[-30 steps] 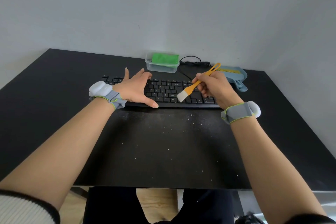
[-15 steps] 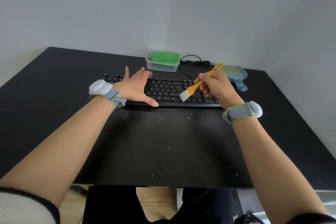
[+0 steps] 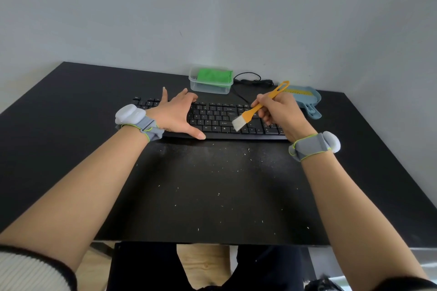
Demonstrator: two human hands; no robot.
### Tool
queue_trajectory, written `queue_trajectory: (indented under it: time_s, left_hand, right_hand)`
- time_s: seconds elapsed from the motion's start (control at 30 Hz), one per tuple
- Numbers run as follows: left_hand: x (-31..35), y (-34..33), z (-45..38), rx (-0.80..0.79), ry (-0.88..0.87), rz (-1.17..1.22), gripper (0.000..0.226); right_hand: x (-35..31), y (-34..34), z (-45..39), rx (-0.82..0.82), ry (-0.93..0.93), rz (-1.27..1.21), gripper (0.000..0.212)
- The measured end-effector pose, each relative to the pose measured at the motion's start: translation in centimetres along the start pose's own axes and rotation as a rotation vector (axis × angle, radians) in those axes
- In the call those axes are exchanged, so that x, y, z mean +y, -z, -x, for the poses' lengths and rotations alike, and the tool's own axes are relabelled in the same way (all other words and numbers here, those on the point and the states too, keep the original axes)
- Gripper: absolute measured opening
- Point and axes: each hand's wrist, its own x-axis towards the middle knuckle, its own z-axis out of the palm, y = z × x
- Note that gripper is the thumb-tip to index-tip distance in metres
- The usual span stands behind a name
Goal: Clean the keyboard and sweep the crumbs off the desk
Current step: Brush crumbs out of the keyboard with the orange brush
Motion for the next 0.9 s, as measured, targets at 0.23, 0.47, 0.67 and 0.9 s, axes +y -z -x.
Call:
queue_trajectory:
  time_s: [0.23,0.47,0.67,0.9]
  left_hand:
    - [0.0,0.2,0.1,-0.003,0.003,0.004,0.124]
    - [-0.1,0.1,0.2,0.000,-0.001,0.005,0.123]
    - [0.0,0.1,0.2,-0.005,0.002,0.004,0.123]
    - [0.1,0.3,0.1,-0.002,-0.004,0.003,0.123]
  right_hand:
    - [0.5,-2.0,0.6,-0.064,-0.039,0.014,0.033]
    - [0.2,-0.4,0.2,-0.009,-0.015,-0.029,0.032]
    - [0.7,-2.6,0.6,-0.021,-0.028,0.100,0.032]
    - [-0.7,-1.1,0.4,-0.049,-0.019,-0.108,0.033]
